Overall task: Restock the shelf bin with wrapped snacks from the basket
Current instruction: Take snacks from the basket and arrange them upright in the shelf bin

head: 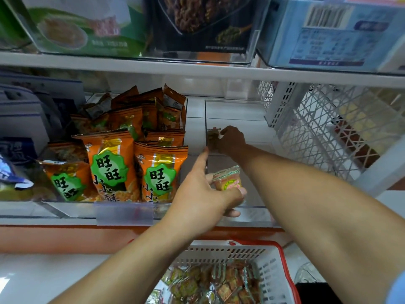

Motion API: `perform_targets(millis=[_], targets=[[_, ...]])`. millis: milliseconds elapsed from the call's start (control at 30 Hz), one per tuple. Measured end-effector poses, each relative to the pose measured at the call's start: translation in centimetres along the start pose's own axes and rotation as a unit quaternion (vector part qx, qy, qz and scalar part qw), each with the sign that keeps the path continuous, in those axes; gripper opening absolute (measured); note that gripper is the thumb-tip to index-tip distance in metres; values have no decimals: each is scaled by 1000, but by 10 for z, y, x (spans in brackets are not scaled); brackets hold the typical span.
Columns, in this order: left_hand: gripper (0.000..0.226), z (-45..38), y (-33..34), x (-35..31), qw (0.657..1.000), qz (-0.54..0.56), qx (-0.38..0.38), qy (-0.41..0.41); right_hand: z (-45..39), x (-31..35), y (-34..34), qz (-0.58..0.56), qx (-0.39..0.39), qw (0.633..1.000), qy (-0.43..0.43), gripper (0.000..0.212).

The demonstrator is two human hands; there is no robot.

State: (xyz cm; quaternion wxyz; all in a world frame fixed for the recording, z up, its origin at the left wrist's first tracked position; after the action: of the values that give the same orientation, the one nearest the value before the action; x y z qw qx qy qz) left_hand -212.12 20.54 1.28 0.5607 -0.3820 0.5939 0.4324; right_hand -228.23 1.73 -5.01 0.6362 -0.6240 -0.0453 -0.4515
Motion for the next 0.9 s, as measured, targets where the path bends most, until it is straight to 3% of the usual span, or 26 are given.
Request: perform_targets(millis=[133, 233, 300, 400, 500, 667, 800, 900], targets=[[113, 4, -3, -4, 1000, -16, -19, -8, 8, -7, -17, -25, -13, 1000, 2, 41], [111, 9, -7, -10, 998, -57, -20, 1, 33, 4, -43, -70, 7, 997, -44, 18], [111, 13, -8, -14, 998, -65, -20, 12, 71, 12, -58, -133, 91, 985, -66, 9], [112, 20, -10, -18, 997, -59, -28, 34, 142, 14, -80, -165, 275, 943, -85, 30], [106, 26, -15, -20, 996, -65, -40, 48, 192, 3, -100, -122, 392, 906, -100, 34], [90, 36, -13, -17, 996, -76, -13, 46, 206, -24, -98, -121, 394, 907, -92, 43], [96, 38, -7, -17, 994, -91, 8, 62, 209, -35, -90, -225, 456, 860, -42, 40], [92, 35, -9, -18, 996, -48, -29, 75, 207, -32, -90, -330, 470, 819, -17, 33]])
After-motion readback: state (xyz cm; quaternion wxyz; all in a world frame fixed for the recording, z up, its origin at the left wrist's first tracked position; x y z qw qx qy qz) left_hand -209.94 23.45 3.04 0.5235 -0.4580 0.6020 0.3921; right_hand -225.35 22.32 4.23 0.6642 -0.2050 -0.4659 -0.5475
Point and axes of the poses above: each hand's wrist, its own z-axis away from the middle knuckle, its own y-axis out of the palm, x = y × z, the point moved 6 cm from there along -z, towards the middle knuckle, and after that the axes turned 13 degrees about y, right-handed, at the moved point
